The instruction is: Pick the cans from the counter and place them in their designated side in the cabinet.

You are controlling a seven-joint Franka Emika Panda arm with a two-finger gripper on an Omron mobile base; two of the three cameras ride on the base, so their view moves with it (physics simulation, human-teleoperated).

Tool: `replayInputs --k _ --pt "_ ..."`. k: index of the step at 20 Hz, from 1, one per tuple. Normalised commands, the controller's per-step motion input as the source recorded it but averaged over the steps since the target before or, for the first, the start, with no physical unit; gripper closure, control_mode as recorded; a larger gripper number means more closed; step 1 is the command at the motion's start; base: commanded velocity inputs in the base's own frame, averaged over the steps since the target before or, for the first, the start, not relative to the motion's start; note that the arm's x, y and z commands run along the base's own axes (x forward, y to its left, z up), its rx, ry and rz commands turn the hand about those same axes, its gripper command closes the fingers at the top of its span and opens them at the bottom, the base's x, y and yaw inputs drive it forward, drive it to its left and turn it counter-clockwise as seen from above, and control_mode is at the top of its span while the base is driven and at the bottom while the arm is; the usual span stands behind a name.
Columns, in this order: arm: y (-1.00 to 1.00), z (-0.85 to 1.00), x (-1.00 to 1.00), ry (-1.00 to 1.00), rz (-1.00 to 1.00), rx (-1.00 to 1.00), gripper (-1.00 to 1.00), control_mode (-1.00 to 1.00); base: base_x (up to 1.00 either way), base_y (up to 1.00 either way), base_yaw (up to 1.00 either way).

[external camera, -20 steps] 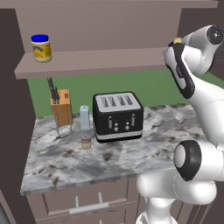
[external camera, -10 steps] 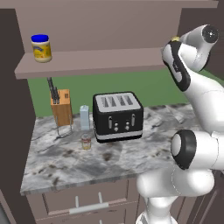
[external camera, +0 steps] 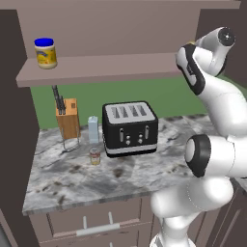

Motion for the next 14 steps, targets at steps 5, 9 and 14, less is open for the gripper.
replayInputs --k 5,9,14 --pt "-0.04 -0.09 0.26 0.02 0.00 0.00 1.00 -1.00 0.00 0.00 0.00" --pt "-0.10 -0.08 0.26 0.02 0.00 0.00 1.00 -1.00 0.00 0.00 0.00" --pt "-0.11 -0.09 0.27 0.02 0.00 0.00 1.00 -1.00 0.00 0.00 0.00"
